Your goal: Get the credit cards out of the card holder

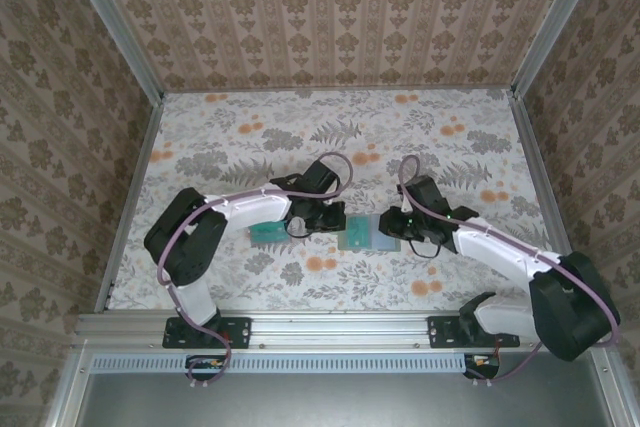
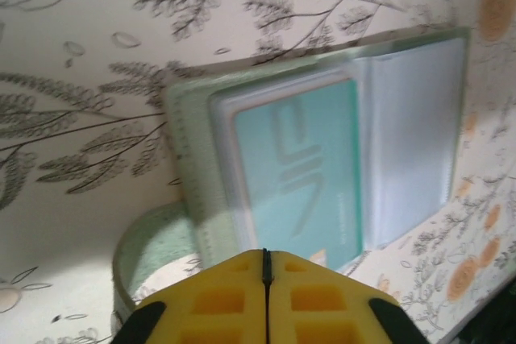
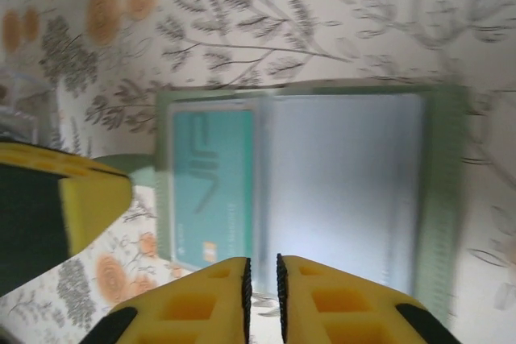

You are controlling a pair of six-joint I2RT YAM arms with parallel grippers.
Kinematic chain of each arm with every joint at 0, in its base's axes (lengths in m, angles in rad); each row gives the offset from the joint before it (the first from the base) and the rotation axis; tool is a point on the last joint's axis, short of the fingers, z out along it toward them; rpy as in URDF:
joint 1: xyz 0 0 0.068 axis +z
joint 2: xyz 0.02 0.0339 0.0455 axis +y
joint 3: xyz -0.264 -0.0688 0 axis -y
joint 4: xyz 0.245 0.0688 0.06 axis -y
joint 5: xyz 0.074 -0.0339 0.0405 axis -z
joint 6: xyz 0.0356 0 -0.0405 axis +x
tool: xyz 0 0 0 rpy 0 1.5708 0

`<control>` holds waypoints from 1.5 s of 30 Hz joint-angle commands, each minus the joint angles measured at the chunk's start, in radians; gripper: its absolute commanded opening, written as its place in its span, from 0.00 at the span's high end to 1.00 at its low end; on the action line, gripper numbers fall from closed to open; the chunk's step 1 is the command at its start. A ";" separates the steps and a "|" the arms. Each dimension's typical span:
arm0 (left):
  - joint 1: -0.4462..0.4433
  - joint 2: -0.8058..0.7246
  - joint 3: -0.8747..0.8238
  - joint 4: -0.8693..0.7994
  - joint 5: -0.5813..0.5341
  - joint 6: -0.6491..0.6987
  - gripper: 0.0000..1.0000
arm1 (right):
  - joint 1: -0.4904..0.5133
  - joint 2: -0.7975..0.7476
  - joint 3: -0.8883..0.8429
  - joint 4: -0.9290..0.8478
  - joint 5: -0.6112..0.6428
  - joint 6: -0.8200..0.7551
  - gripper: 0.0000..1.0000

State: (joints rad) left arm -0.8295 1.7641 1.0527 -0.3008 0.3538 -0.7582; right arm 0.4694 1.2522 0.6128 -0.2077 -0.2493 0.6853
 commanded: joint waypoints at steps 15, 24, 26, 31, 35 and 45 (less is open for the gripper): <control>-0.017 0.068 0.007 0.028 -0.009 -0.007 0.98 | 0.019 0.258 0.122 0.035 -0.106 0.008 0.80; -0.029 0.088 0.004 0.010 -0.012 -0.003 0.98 | 0.018 0.323 0.119 0.041 -0.124 0.016 0.81; -0.030 0.092 0.005 0.004 -0.013 -0.003 0.99 | 0.019 0.328 0.113 0.050 -0.132 0.020 0.81; -0.034 0.102 0.010 0.002 -0.011 -0.006 1.00 | 0.018 0.340 0.111 0.075 -0.162 0.026 0.80; -0.037 0.108 0.016 0.002 -0.009 -0.005 1.00 | 0.018 0.345 0.107 0.093 -0.181 0.031 0.80; -0.040 0.107 0.023 -0.035 -0.030 -0.006 1.00 | 0.009 0.324 0.087 0.090 -0.182 0.030 1.00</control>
State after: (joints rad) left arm -0.8524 1.8378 1.0668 -0.2920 0.3405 -0.7597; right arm 0.4759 1.5833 0.7116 -0.1375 -0.3939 0.7136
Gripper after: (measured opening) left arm 0.047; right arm 0.070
